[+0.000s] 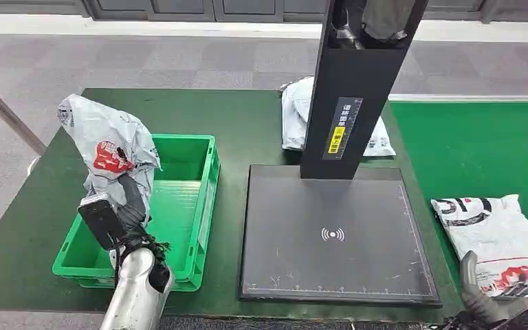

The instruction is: Moved the parcel from conveyor to table for the left to box.

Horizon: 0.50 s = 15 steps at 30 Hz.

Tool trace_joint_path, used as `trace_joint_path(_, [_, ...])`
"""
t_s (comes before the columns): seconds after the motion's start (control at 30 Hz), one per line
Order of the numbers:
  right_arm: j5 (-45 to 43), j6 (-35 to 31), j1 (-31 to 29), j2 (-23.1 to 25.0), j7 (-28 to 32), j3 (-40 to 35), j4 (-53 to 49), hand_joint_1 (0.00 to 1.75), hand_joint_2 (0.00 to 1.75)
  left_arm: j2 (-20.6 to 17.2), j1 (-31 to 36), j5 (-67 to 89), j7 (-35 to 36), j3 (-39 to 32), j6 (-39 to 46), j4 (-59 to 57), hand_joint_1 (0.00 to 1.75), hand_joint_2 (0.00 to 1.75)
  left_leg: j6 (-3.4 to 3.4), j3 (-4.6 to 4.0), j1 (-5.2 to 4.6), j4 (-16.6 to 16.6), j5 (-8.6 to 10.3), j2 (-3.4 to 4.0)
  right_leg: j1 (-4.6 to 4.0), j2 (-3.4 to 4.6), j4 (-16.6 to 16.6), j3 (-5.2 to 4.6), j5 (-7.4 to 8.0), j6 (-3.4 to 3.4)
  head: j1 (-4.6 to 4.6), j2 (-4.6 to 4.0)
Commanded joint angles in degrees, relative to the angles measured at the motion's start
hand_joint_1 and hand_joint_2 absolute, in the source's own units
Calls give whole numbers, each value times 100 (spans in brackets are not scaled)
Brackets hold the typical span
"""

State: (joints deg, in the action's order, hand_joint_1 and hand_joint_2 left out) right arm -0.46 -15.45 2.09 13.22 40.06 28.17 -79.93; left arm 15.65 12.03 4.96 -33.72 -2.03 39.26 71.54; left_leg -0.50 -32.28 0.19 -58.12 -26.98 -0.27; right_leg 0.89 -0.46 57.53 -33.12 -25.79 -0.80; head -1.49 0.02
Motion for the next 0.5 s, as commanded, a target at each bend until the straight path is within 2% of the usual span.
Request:
trace_joint_path(0.03, [6, 8, -29, 152, -6, 292, 18, 0, 175, -28, 50, 310, 87, -254, 74, -878, 0, 175, -1, -6, 1, 22, 16, 3, -2, 4, -22, -8, 17, 7, 0, 0])
trace_joint_path(0.07, [8, 11, -30, 158, -6, 289, 14, 0, 175, -73, 61, 342, 47, -195, 74, -927, 0, 175, -1, -2, -3, 14, 10, 2, 2, 2, -10, -5, 9, 5, 0, 0])
trace_joint_path(0.1, [7, 8, -25, 158, -6, 292, 0, 0, 175, -85, 59, 405, 11, -174, 74, -942, 0, 0, -2, -12, 1, 19, 17, 3, -2, 3, -18, -14, 17, 7, 0, 0])
trace_joint_path(0.23, [9, -20, -52, 175, -6, 293, 9, 0, 175, 166, 62, 893, -27, -599, 74, -878, 0, 0, 1, -25, 1, 16, 14, 6, -2, 5, -14, -7, 15, 7, 0, 0])
trace_joint_path(0.3, [4, -46, -58, 183, -6, 291, -2, 0, 175, 112, 81, 639, -12, -423, 74, -881, 0, 0, -2, -57, 3, 9, 1, 7, -3, 6, -8, -15, -1, 17, 0, 0])
trace_joint_path(0.37, [3, -49, -59, 184, -6, 288, 18, 0, 175, 271, 85, 661, -200, -671, 74, -808, 0, 0, 1, -12, 0, 2, -47, -2, -1, -4, 0, 29, -53, 13, 0, 0])
trace_joint_path(0.4, [4, -53, -61, 187, -6, 284, 28, 0, 175, 331, 120, 630, -282, -780, 74, -796, 0, 0, 2, -40, -1, 12, -28, -2, 1, -4, -6, -1, -36, 15, 0, 0])
trace_joint_path(0.5, [9, -63, -64, 189, -6, 281, 27, 0, 175, 350, 147, 598, -347, -815, 74, -792, 0, 0, 7, -25, 3, 10, -19, -3, -4, -6, -9, 18, -33, 8, 2, 0])
